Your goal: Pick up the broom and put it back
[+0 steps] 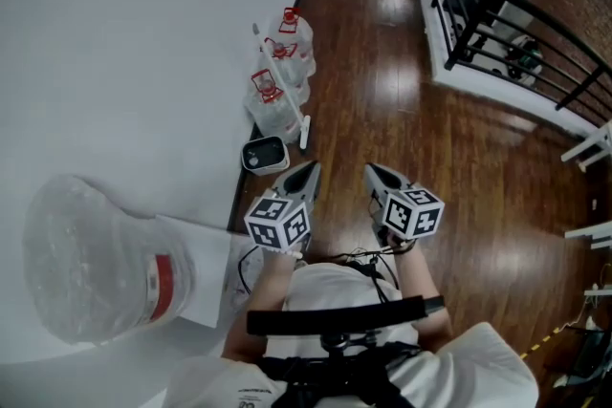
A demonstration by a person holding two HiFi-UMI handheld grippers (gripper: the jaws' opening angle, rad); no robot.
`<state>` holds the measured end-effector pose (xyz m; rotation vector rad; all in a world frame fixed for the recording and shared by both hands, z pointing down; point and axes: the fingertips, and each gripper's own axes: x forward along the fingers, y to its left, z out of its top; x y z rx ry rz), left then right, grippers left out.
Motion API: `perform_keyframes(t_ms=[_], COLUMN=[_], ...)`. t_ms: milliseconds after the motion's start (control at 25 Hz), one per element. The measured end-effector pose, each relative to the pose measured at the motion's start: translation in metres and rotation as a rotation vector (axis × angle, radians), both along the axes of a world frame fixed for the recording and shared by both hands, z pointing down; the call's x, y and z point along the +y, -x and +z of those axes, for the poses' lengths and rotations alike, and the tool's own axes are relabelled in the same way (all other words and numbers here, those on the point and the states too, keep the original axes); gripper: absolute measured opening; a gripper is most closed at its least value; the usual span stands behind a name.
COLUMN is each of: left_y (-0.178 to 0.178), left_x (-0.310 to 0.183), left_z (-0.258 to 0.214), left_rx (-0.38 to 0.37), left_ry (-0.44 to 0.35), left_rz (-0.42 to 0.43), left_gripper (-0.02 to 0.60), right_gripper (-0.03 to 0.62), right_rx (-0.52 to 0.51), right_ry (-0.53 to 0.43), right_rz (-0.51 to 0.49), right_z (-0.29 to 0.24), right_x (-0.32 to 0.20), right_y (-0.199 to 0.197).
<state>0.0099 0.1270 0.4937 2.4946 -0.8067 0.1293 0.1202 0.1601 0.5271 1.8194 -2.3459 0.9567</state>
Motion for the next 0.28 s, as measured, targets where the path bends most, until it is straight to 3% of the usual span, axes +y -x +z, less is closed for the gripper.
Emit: perform_keyframes(t_ms=[280], left_y=[0.0063], left_x=[-0.0064], left_z=[-0.0028], left_rx=[0.004], left_ry=[0.001], left_rz=[-0.017], left_gripper=[-0.014], right_gripper=[0.009], right_rx=[-0.006], right_ry=[0.001], right_rz=[-0.015], right_z=[-0.0009], right_x=[-0.0054], right_y=[0.0053])
